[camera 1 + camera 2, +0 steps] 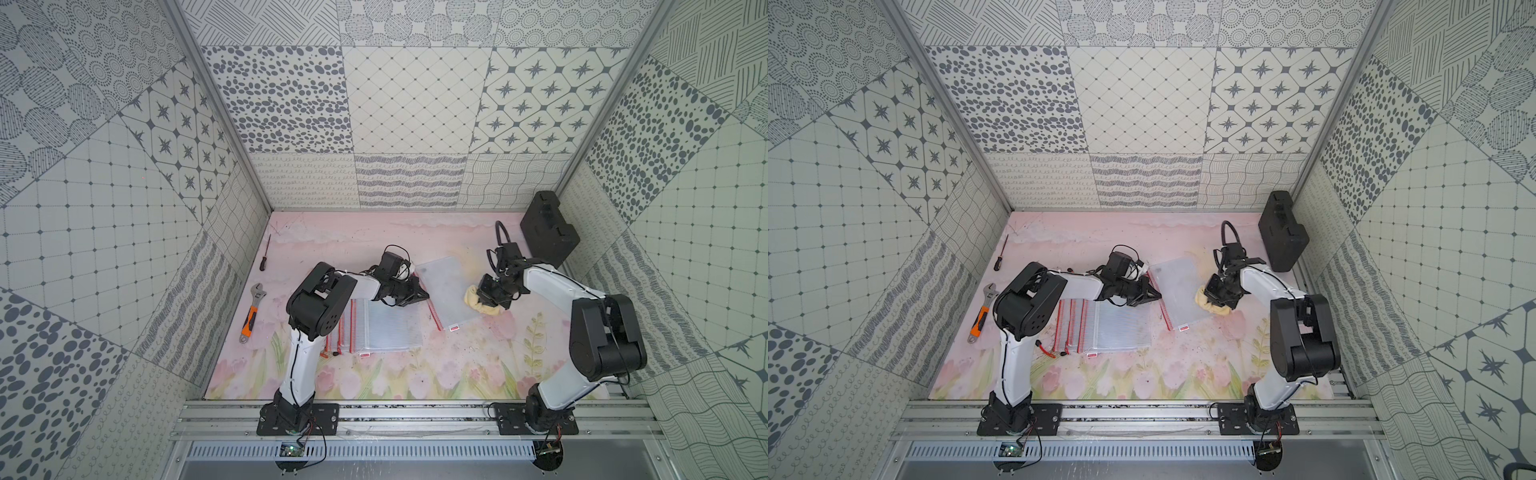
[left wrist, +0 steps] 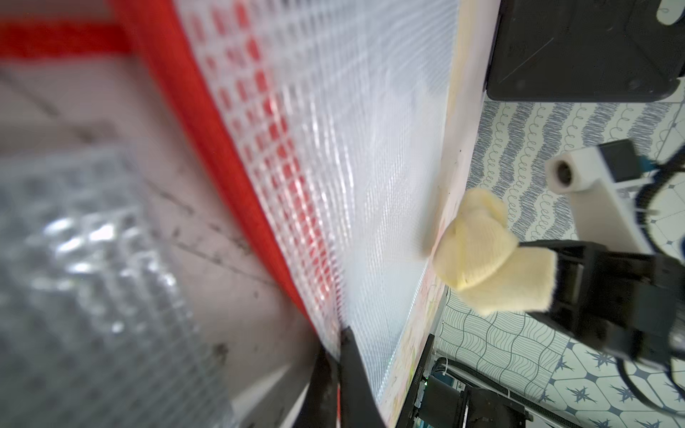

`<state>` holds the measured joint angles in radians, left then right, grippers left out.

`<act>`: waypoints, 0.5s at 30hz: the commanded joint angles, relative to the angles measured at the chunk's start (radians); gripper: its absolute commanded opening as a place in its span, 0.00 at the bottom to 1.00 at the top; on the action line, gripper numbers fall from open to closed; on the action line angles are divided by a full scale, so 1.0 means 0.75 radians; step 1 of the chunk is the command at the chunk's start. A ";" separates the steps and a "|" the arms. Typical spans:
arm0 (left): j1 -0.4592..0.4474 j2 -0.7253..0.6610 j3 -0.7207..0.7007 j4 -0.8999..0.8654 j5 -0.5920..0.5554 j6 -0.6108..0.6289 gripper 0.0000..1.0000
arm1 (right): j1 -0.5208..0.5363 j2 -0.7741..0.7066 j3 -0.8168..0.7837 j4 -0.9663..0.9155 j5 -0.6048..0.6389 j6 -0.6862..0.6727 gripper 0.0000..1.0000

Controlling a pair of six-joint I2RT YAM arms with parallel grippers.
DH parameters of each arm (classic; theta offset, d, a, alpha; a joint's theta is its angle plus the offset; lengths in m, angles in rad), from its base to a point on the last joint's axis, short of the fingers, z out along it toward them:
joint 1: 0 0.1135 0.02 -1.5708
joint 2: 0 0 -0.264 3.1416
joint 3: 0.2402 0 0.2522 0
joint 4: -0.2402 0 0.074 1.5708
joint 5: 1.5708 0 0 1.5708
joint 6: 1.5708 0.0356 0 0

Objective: Wipe the document bag
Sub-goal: Wipe the dirt from the document bag.

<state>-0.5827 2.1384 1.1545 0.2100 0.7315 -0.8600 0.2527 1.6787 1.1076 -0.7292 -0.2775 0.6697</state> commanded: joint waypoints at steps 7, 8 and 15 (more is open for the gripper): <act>0.012 0.078 -0.024 -0.561 -0.448 0.032 0.00 | 0.239 0.403 0.262 0.147 -0.045 0.115 0.00; 0.012 0.077 -0.026 -0.561 -0.448 0.031 0.00 | 0.218 0.401 0.240 0.157 -0.040 0.113 0.00; 0.014 0.079 -0.026 -0.558 -0.444 0.032 0.00 | -0.182 0.145 -0.062 0.139 -0.024 -0.015 0.00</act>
<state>-0.5819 2.1452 1.1629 0.2104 0.7452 -0.8597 0.2516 1.8507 1.1496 -0.5575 -0.3832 0.7097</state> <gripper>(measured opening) 0.047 0.092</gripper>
